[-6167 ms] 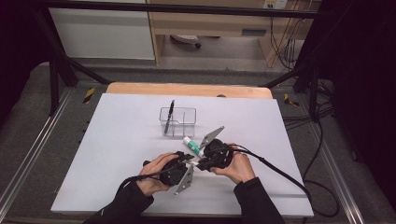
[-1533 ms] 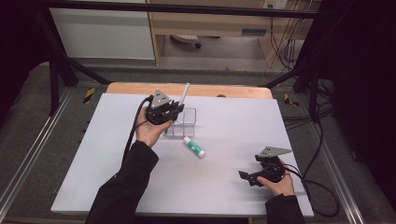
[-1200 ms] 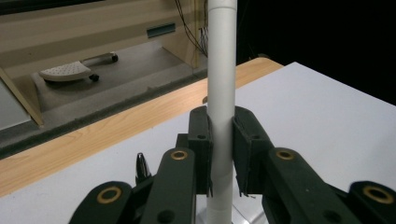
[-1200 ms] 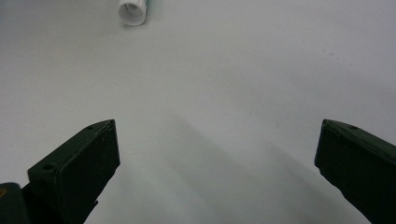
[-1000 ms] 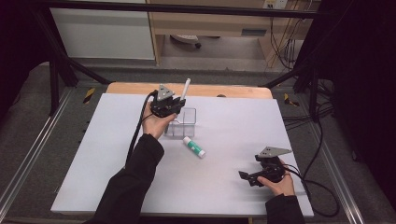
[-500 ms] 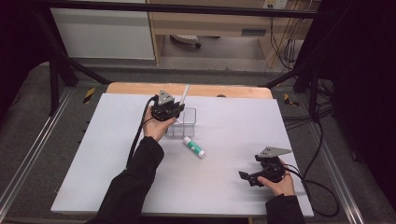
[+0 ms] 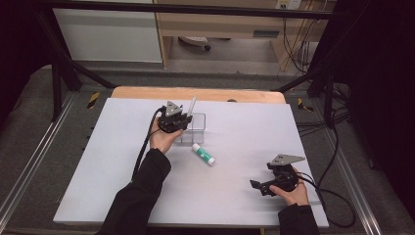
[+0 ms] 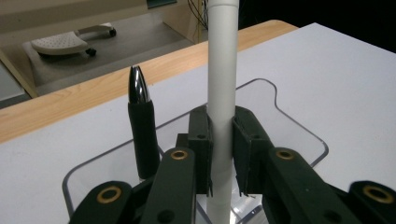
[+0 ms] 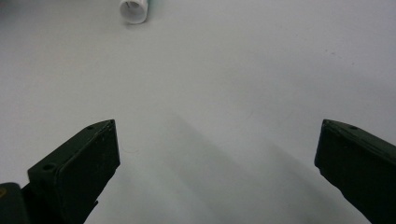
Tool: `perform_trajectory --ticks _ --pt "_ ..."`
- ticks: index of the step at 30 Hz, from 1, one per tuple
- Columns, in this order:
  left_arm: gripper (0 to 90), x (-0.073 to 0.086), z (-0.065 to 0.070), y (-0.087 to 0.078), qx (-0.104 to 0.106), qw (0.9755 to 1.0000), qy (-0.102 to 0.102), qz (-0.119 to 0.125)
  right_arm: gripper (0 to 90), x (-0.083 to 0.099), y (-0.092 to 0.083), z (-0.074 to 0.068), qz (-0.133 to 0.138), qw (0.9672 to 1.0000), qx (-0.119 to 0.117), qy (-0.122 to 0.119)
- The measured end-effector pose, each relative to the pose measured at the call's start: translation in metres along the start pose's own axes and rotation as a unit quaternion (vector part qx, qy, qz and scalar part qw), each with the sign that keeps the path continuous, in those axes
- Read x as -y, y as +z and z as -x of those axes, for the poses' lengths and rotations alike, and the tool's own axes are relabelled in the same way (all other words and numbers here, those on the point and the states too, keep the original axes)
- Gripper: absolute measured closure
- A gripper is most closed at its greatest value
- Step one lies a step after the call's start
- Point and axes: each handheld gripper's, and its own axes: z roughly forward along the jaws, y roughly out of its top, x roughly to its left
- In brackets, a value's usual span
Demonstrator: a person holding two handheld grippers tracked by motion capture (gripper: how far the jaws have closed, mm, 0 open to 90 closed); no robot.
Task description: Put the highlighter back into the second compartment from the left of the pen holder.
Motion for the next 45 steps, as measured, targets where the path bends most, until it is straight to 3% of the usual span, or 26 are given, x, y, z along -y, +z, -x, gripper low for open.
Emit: perform_trajectory --ticks 6,10,24,31,44,45 --pt "76.4 0.0 0.001 -0.001 -0.008 0.9999 0.013 -0.008 0.7 0.0 0.0 0.0 0.001 1.0 0.0 0.0" --pt "71.1 -0.002 -0.002 -0.007 -0.006 0.9999 0.007 -0.004 0.7 0.0 0.001 0.0 0.0 1.0 0.0 0.002" --pt "37.5 -0.007 -0.006 -0.061 0.009 0.999 0.03 -0.031 0.7 0.0 0.0 0.0 0.001 1.0 0.0 0.002" --pt "21.1 0.014 -0.009 -0.084 0.017 0.9968 0.057 -0.053 0.7 0.0 0.001 -0.001 -0.002 1.0 0.001 0.002" --pt "9.2 0.067 -0.022 -0.114 0.001 0.995 0.054 -0.084 0.7 0.0 0.006 -0.002 -0.011 0.9999 0.001 0.005" --pt "8.6 0.071 -0.022 -0.115 -0.001 0.9957 0.049 -0.079 0.7 0.0 0.007 -0.001 -0.012 0.9999 0.002 0.003"
